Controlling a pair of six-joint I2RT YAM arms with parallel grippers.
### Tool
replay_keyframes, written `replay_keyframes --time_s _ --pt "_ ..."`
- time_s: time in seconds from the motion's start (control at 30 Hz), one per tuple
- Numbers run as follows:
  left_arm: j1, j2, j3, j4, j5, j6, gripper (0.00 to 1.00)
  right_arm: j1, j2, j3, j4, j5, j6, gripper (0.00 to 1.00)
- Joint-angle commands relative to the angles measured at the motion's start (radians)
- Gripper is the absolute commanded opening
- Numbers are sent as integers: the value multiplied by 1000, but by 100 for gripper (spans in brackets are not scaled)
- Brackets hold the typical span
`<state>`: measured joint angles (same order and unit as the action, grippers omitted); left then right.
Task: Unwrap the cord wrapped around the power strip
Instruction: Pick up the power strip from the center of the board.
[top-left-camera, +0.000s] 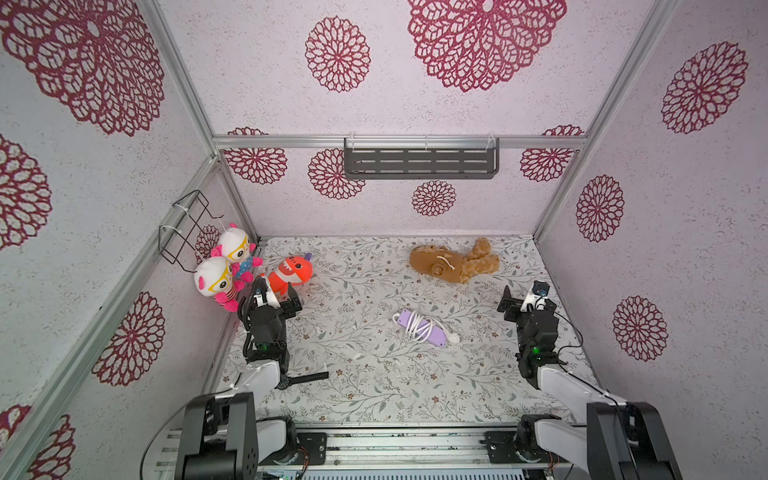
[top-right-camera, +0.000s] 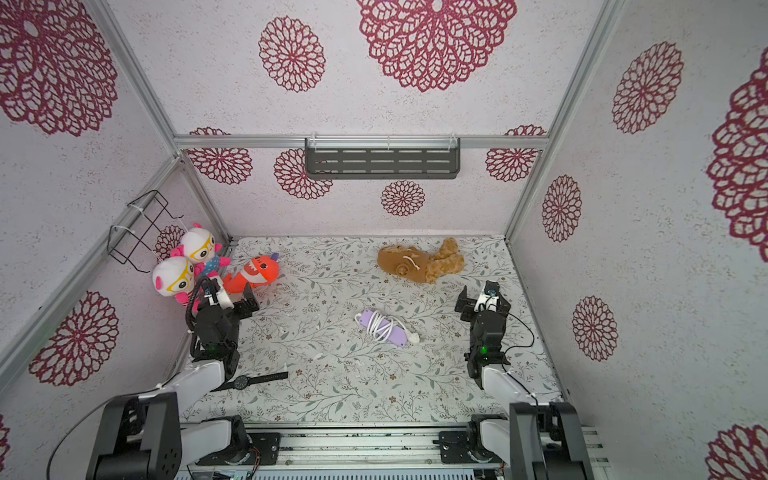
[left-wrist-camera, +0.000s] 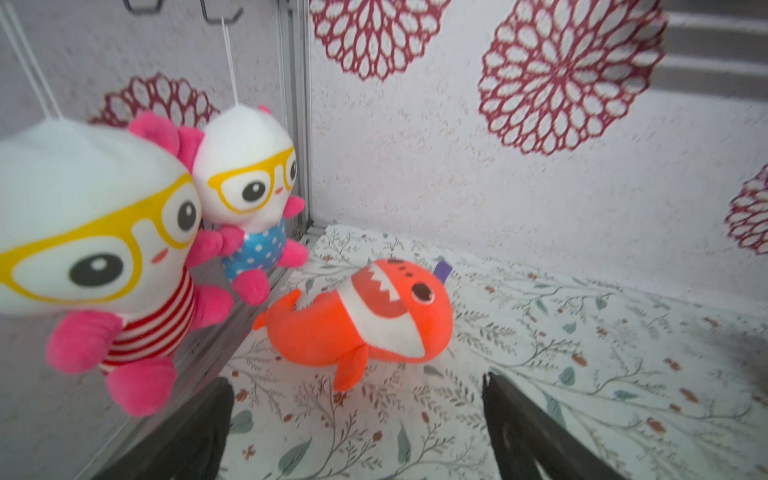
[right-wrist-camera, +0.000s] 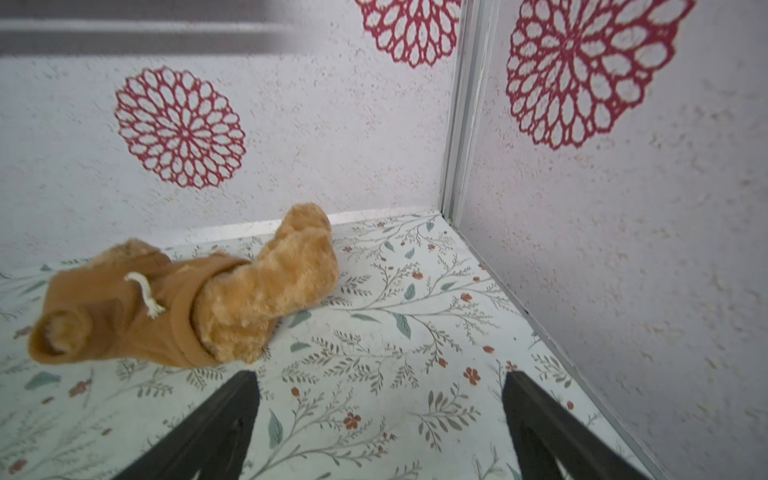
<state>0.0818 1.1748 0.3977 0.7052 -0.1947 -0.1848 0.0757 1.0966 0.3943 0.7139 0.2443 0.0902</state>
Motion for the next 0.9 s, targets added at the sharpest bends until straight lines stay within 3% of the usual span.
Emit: replay_keyframes --time_s 0.0,0.13,0.33,0.53,0.7,0.87 --pt "-11 -43 81 -170 47 -108 97 44 -35 127 -297 -111 97 94" --pt "-33 -61 191 -333 194 -170 97 132 14 267 -517 -311 22 93" --pt "-144 -116 212 -412 246 -175 97 413 104 448 -857 -217 -271 92" --pt "-197 -157 123 -346 204 -329 97 535 210 445 -914 -234 -509 96" --pt "-198 -214 18 -286 163 -428 97 593 355 474 -932 -203 -571 96" --pt "-198 -280 1 -336 164 -402 97 596 397 479 -887 -254 -583 97"
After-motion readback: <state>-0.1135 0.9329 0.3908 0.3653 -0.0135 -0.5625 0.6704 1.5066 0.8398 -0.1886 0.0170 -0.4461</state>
